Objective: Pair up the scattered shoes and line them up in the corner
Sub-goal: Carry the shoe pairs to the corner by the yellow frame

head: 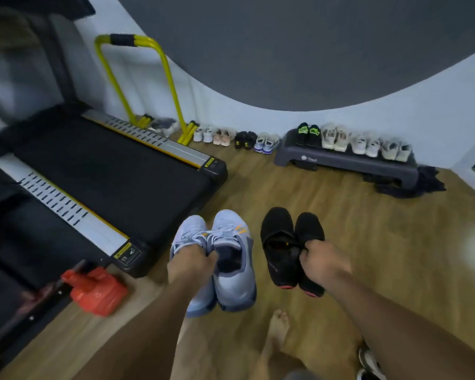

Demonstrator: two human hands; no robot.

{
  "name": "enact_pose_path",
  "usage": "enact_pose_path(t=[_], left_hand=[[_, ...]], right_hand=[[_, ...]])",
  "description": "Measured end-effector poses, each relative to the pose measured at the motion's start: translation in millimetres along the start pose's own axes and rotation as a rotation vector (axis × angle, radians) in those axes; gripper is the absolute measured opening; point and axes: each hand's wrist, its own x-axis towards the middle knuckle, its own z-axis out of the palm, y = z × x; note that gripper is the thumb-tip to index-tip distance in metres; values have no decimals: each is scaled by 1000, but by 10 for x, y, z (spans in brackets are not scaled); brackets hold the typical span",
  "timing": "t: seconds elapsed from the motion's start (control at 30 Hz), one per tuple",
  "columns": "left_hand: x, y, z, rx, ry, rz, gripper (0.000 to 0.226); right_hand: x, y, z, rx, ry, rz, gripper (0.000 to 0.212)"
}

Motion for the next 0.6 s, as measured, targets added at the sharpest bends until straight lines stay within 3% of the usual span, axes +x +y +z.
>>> enact_pose_path(t=[0.13,0.6], left_hand=[[652,175,-75,36,28,-51,33],[3070,1265,-200,79,1,-160,29]], right_hand=[[898,-212,-89,7,-45,-17,26],[3660,-452,-1062,38,-16,-56,25]])
